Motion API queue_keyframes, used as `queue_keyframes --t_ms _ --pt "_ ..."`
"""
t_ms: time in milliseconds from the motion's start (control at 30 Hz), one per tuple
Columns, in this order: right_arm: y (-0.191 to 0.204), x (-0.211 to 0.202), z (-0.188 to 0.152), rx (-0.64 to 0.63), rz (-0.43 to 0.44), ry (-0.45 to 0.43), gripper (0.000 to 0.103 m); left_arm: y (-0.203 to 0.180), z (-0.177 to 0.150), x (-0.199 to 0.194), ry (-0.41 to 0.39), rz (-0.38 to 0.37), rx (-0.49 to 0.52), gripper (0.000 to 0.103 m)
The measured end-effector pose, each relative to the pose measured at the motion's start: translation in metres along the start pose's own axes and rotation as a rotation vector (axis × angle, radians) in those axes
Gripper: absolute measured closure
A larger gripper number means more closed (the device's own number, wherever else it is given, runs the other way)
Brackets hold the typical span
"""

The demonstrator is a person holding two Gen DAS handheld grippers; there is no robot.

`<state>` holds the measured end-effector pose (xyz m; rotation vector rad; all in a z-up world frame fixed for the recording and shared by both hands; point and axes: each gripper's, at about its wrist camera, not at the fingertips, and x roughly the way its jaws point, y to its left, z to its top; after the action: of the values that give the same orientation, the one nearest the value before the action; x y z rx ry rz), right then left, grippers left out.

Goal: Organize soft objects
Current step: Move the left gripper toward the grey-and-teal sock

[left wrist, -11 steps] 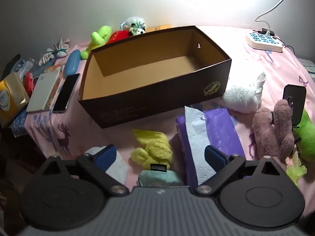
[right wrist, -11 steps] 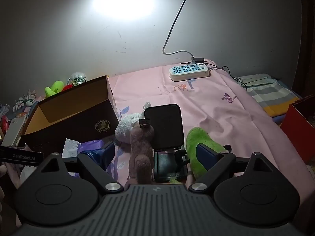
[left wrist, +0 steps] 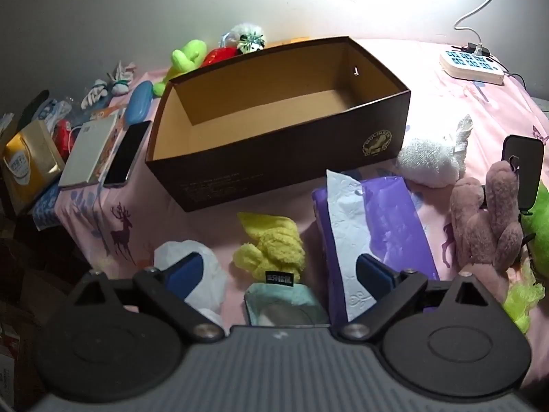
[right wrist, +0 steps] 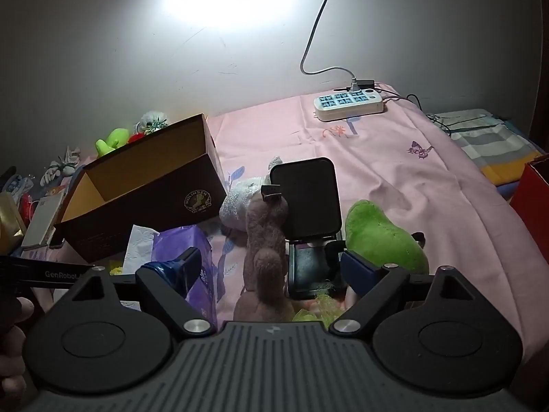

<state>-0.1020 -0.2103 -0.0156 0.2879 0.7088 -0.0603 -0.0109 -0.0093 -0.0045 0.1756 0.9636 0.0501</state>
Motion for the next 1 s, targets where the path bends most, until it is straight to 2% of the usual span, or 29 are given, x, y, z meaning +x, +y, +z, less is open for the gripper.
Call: queue_keyframes --t_ms 567,767,1000 --pt "-0.043 -0.011 0.001 -0.097 0.131 0.042 0.036 -0.042 -0.027 -0.02 0.04 0.105 -0.089 0.007" --pt "-0.053 -0.013 0.002 -0.119 0.169 0.049 0.038 -0.052 -0.037 -0.021 0.076 0.118 -0.107 0.007" --pt "-0.067 -0.011 0.003 -0.102 0.205 0.067 0.038 -0.066 -0.039 -0.024 0.078 0.126 -0.097 0.007"
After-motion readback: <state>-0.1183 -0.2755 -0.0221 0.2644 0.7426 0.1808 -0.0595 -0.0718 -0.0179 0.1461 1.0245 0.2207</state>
